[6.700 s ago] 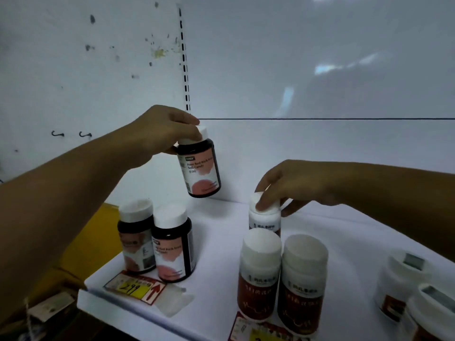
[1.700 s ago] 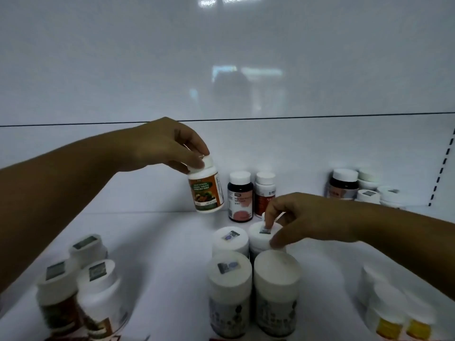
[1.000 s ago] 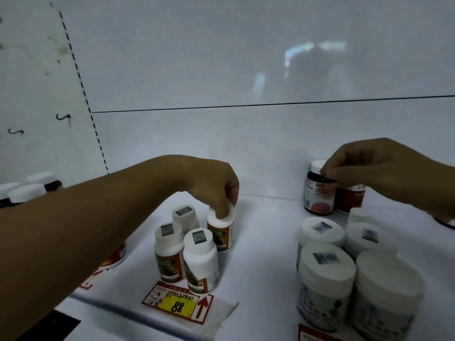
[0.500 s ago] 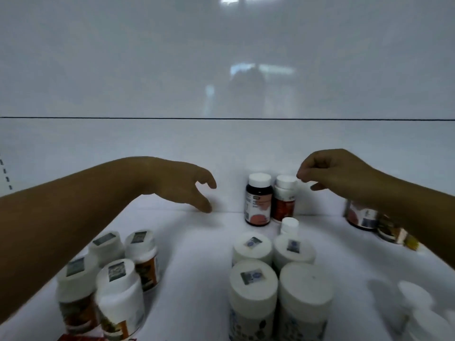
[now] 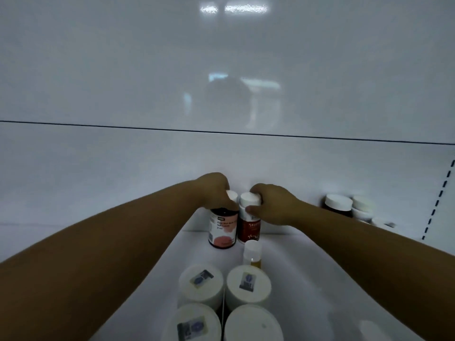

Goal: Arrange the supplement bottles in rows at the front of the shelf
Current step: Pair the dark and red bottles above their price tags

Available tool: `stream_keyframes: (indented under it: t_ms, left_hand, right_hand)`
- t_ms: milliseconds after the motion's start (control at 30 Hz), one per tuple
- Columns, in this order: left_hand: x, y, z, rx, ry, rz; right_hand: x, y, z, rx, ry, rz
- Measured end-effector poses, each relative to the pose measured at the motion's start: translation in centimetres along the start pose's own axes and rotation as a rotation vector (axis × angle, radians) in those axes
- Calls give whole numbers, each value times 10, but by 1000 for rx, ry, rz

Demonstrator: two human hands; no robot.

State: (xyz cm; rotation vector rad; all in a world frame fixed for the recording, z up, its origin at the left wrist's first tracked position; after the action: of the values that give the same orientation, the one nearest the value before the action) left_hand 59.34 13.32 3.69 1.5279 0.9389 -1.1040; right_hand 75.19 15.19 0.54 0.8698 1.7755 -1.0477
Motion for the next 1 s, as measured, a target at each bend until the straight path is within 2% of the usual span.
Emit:
stream_keyframes:
  t_ms: [133,233,333,433,533,600,867,1000]
  left_hand:
    - [3,-9,2,-4,5,172]
    - [-7,-11,16,-7,78,339]
    - [-45,-6,46,23,250,555]
    - [-91,1,95,76,482,595]
    - [-116,0,153,59,655,589]
    - [-120,-5,191,20,711,629]
    - [-99,-57,336,-120,826,891]
    - [-75,-99,400,-175,825,1071]
  right_hand:
    - [3,1,-3,131,5,-162]
    - [-14,-6,5,142,53,-315]
    - [-52,-27,16,108,145,-715]
    - [-89,-63,32,9,167,-1018]
    - [-104,-108,53,-116,112,-1118]
    - [-102,-138,71,-178,44,-1127]
    - [-64,-259,163,-332,-180,-1205]
    - [-24,-319,209,-335,-210,-1254]
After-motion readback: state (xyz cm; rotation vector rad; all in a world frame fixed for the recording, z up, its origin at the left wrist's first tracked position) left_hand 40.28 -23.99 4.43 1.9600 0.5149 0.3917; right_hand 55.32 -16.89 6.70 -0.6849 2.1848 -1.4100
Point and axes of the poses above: each hand's wrist, its own z-axis away from the middle knuckle, its own x-axis out of the palm, y = z × x, the point moved 2 cm from there along -z, towards the middle knuckle, and after that the axes turned 1 degree about x, right-handed, at the moved point
